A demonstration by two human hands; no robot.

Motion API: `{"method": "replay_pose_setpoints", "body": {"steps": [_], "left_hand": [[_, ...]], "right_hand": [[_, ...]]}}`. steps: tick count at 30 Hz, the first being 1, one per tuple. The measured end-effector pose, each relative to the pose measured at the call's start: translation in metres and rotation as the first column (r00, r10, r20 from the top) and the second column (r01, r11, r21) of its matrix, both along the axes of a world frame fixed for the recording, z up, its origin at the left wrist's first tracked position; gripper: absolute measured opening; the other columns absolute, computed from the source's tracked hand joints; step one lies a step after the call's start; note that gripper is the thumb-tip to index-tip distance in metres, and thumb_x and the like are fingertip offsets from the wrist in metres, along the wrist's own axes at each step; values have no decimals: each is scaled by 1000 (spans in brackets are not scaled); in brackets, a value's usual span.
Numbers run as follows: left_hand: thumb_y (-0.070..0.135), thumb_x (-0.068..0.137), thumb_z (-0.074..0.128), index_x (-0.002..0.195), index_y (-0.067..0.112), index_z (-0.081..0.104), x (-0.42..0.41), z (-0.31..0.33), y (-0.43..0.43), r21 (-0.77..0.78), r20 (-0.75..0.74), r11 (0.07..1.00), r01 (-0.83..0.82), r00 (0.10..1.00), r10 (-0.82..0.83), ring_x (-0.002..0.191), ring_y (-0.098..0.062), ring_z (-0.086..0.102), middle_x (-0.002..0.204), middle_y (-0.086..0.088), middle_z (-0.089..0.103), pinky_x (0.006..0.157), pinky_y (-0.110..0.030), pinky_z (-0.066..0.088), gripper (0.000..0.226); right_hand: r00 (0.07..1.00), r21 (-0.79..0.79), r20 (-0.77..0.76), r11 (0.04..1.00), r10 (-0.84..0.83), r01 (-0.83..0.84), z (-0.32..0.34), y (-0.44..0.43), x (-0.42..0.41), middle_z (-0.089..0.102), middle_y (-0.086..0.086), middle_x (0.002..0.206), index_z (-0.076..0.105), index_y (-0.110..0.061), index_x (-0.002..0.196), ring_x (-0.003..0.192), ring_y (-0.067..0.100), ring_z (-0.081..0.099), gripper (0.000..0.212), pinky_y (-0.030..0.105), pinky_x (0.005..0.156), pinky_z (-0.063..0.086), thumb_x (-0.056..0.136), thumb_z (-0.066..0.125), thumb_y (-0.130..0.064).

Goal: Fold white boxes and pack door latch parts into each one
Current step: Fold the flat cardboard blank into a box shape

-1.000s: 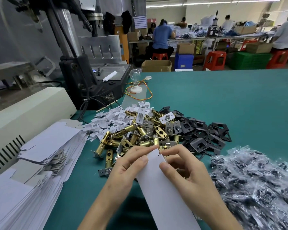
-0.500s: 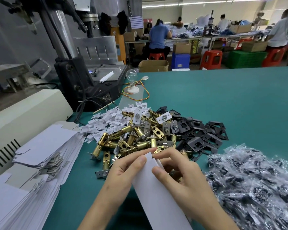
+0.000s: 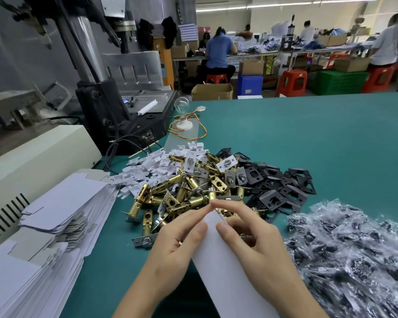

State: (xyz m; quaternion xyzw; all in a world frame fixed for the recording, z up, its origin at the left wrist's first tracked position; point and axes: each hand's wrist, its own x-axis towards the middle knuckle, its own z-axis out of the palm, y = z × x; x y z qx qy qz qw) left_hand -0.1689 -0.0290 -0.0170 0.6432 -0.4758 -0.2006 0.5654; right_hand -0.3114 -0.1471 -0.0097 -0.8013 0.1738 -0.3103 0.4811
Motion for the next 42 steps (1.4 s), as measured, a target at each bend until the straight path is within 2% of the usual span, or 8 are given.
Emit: {"method": "replay_pose_setpoints", "body": {"steps": [4,17,20,30,33,36,39,42], "left_hand": [[51,96,60,126,53,70,-5,-2,-2,-110,56,984,-141,987,148,113,-2,70,122,22,74,83,-11,53,32],[54,91,63,116,44,79,-7,-1,-2,-100,-129,975,-199,974,186,101,-12,74,113,11,79,77,-23,57,31],[56,89,64,106,38,83,-7,-3,-3,-112,-176,966,-232,962,210,90,-29,71,101,1,80,71,-34,53,31],[47,93,69,103,33,85,-2,0,-3,-112,-241,967,-228,951,196,84,-5,72,97,2,82,69,-15,52,24],[39,95,75,99,21,86,3,2,-4,-77,-455,936,-344,847,274,77,-11,66,87,-1,79,68,-25,49,21],[42,97,66,90,20,85,5,6,-2,32,-553,915,-401,756,350,61,-12,63,74,-2,74,52,-19,46,30],[35,100,61,80,24,86,7,9,-2,78,-482,928,-365,800,356,56,-8,65,70,-2,76,49,-17,46,34],[38,105,60,66,22,80,9,3,-3,86,-296,930,-358,882,367,57,-13,59,62,1,70,55,-26,44,47]], "right_hand": [[1000,82,12,997,-9,8,2,-3,-1,73,-9,90,66,-53,122,82,8,67,29,12,66,45,101,63,-34],[997,223,54,974,-46,33,0,0,-1,76,-3,87,65,-40,117,84,17,69,27,42,67,53,91,60,-48],[997,289,58,957,-48,29,1,0,-1,77,0,90,65,-38,117,79,17,71,29,40,65,55,90,61,-48],[998,331,65,944,-21,-2,3,-1,0,77,1,88,67,-42,119,71,14,66,25,30,58,49,95,64,-50],[996,202,85,979,-22,4,3,-4,-3,76,-8,108,59,-54,128,84,14,71,38,27,65,55,104,57,-25],[999,-245,27,969,42,-34,4,-5,-4,56,-20,144,48,-48,144,126,11,59,80,24,100,48,89,70,5],[985,-413,117,909,124,-65,2,-1,2,51,-18,148,57,-31,140,140,12,48,67,26,112,40,81,81,-11],[975,-359,199,933,100,-22,2,2,0,66,-23,126,62,-39,127,117,6,63,47,21,93,50,85,81,-29]]}}
